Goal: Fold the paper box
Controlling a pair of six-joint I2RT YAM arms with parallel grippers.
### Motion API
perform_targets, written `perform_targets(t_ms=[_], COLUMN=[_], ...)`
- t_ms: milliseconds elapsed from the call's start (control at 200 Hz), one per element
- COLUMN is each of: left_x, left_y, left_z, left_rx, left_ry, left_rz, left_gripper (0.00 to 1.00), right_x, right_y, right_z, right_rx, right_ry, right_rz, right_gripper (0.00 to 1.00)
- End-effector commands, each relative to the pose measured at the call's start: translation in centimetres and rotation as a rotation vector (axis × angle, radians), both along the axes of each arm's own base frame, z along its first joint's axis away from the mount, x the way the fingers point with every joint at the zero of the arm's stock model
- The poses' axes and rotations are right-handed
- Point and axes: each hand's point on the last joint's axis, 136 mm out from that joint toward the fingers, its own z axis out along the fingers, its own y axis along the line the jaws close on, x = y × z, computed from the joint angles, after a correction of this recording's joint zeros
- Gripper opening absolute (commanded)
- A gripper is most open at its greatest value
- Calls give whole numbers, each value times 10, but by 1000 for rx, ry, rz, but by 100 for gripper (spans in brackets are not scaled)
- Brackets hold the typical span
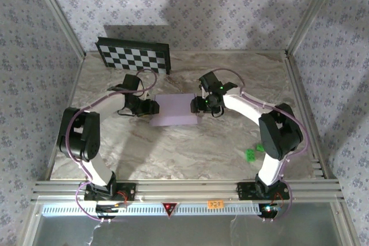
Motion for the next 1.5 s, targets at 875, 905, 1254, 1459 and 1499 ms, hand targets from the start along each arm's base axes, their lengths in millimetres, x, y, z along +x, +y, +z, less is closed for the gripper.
perform_targets(t_ms=[875, 905, 1254, 1459, 1499], left_x=[-11, -10, 6, 17, 19], left_y=[-2, -2, 1, 0, 0], left_z=[-23, -18, 23, 13, 10], left_rx=[-10, -10, -45, -35, -34], left_ry=[54, 44, -36, -18, -10], left_rz=[-9, -3, 23, 20, 16], left_gripper=[15, 17, 47, 49, 49], right_x=[-14, -13, -1, 7, 9], right_y=[4, 4, 10, 14, 14], right_z=[-51, -47, -10, -15, -17], right_rx=[40, 43, 77, 80, 80], right_ry=[147, 140, 70, 84, 86], right_rz=[40, 39, 43, 41, 39], right_gripper=[18, 19, 47, 50, 51])
